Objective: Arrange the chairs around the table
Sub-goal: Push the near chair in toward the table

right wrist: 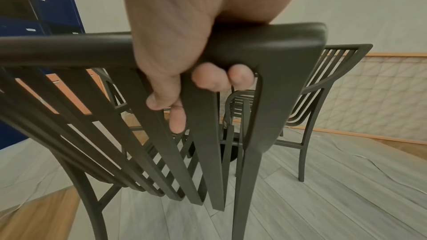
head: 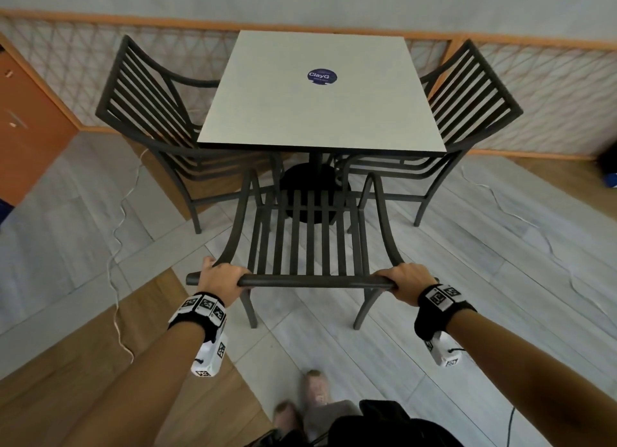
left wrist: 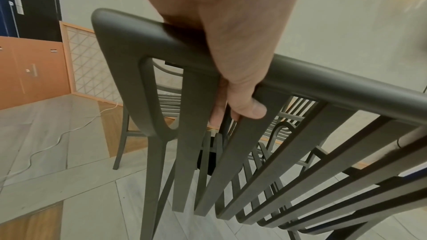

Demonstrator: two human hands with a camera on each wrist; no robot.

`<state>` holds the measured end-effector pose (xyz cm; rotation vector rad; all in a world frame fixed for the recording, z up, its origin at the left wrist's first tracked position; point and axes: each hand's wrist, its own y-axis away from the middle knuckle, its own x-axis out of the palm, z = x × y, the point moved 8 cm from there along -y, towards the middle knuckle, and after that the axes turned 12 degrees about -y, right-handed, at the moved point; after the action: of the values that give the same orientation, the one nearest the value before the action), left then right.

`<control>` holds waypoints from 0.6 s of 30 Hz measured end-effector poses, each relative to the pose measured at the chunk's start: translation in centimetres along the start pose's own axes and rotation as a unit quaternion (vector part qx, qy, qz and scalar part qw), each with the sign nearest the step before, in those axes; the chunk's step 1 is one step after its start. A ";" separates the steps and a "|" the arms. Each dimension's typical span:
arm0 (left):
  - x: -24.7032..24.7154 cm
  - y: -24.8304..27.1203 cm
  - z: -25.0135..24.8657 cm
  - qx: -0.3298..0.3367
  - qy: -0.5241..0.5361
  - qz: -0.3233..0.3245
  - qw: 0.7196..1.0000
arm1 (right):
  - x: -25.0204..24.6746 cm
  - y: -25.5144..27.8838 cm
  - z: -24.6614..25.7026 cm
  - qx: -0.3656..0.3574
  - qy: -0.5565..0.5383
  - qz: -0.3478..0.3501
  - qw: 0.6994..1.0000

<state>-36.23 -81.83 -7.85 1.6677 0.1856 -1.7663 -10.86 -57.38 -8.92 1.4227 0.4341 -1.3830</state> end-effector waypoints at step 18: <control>0.4 -1.1 4.8 -0.070 0.154 -0.141 0.976 | -4.1 -4.8 5.8 -0.034 -0.054 0.092 0.994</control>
<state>-40.81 -83.76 -7.83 1.8729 0.7013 -1.6358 -18.76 -58.80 -6.05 1.2926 0.2694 -1.2768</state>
